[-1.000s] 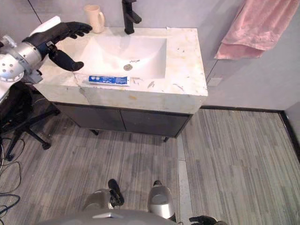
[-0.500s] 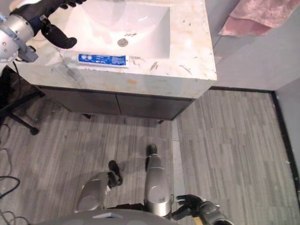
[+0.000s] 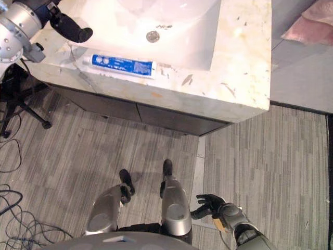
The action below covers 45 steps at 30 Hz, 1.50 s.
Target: Organize the bathroom.
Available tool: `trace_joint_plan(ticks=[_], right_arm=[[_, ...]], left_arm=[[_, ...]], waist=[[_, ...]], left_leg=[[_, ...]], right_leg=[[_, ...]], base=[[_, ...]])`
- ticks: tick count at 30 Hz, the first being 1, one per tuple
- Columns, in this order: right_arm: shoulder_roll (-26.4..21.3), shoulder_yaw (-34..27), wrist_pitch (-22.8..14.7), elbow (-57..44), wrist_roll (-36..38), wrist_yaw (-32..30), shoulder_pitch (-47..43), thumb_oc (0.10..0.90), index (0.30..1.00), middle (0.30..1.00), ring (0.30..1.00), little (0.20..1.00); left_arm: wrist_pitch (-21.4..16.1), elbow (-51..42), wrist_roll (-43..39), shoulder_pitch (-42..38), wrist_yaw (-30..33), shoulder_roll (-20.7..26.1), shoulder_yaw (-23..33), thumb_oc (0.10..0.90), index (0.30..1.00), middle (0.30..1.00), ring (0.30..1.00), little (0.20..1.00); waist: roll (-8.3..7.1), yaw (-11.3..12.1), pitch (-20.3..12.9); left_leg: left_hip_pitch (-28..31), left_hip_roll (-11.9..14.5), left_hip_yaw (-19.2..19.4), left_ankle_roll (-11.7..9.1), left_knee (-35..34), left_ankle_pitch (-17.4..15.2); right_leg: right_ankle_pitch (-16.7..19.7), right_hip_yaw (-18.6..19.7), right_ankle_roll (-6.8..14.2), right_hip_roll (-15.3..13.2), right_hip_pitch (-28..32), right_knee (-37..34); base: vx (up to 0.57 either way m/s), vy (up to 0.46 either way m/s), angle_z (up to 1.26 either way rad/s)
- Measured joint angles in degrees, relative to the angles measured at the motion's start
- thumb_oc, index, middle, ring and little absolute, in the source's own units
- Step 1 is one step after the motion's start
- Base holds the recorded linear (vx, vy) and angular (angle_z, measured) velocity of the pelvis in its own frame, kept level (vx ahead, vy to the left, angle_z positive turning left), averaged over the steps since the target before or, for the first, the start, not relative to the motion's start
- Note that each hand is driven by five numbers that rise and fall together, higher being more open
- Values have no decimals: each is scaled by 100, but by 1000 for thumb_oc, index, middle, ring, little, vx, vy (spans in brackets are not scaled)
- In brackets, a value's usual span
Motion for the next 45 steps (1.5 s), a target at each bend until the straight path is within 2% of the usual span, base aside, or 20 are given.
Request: trace_joint_plan(ticks=[2,7,13,15,18,23,25,29,38,45], right_arm=[[13,-14,-2,1,-6,39,84,800,900,900,900,900],[13,-10,12,-1,-4,78,174,800,900,900,900,900],[15,-298,134,6,-115,92,250,800,900,900,900,900],[15,-360,198,15,-118,78,442,800,900,900,900,900],[41,-346,246,154,-126,60,570,800,900,900,900,900],[122,-348,265,187,-340,30,615,800,900,900,900,900],[234,-345,336,198,-343,0,680,800,900,900,900,900],[275,-345,450,228,-352,-4,729,800,900,900,900,900],[274,-336,512,224,-389,-14,866,800,900,900,900,900],[269,-316,469,225,-327,-40,779,800,900,900,900,900]], left_arm=[[-40,77,-1,-13,-40,80,0,800,900,900,900,900],[34,90,-145,-110,-219,128,2,800,900,900,900,900],[362,40,-845,-82,-777,245,75,800,900,900,900,900],[401,31,-984,-1,-991,255,247,800,900,900,900,900],[520,20,-1371,117,-1417,273,311,800,900,900,900,900],[565,-71,-1772,388,-1944,269,310,800,900,900,900,900],[786,-124,-1885,608,-2254,250,311,800,900,900,900,900],[1026,-143,-2044,834,-2518,208,309,800,900,900,900,900],[1126,60,-2032,1384,-2806,-245,309,800,900,900,900,900],[1148,67,-1999,1450,-2792,-446,256,800,900,900,900,900]], waist=[[40,-16,-22],[127,-11,-72],[151,-53,-119],[195,-10,-468],[203,3,-932],[203,4,-1232],[201,13,-1357],[211,25,-1411],[211,15,-1457],[163,17,-1363]], left_leg=[[196,-45,7,-29,-208,29],[240,-99,15,-22,-332,47],[720,-194,76,-31,-725,131],[709,-196,70,-97,-832,102],[810,-209,73,-72,-979,185],[1052,-288,87,-61,-1213,234],[1149,-299,82,-75,-1299,249],[1151,-298,66,-87,-1294,259],[956,-295,-21,-49,-1272,334],[769,-298,-40,-37,-1274,423]], right_leg=[[0,-12,0,4,169,-145],[0,-18,0,-26,198,-204],[17,-12,27,-47,601,-413],[21,-24,34,-20,602,-545],[19,-55,33,-1,659,-604],[14,-56,54,-30,845,-710],[15,-61,69,-24,926,-744],[16,-72,74,-27,935,-736],[21,-155,80,-37,794,-696],[43,-183,87,-50,585,-642]], base=[[0,0,0],[12,24,0],[81,52,-1],[49,16,1],[27,32,1],[26,47,0],[25,38,1],[0,0,0],[-49,-10,5],[-71,-14,2]])
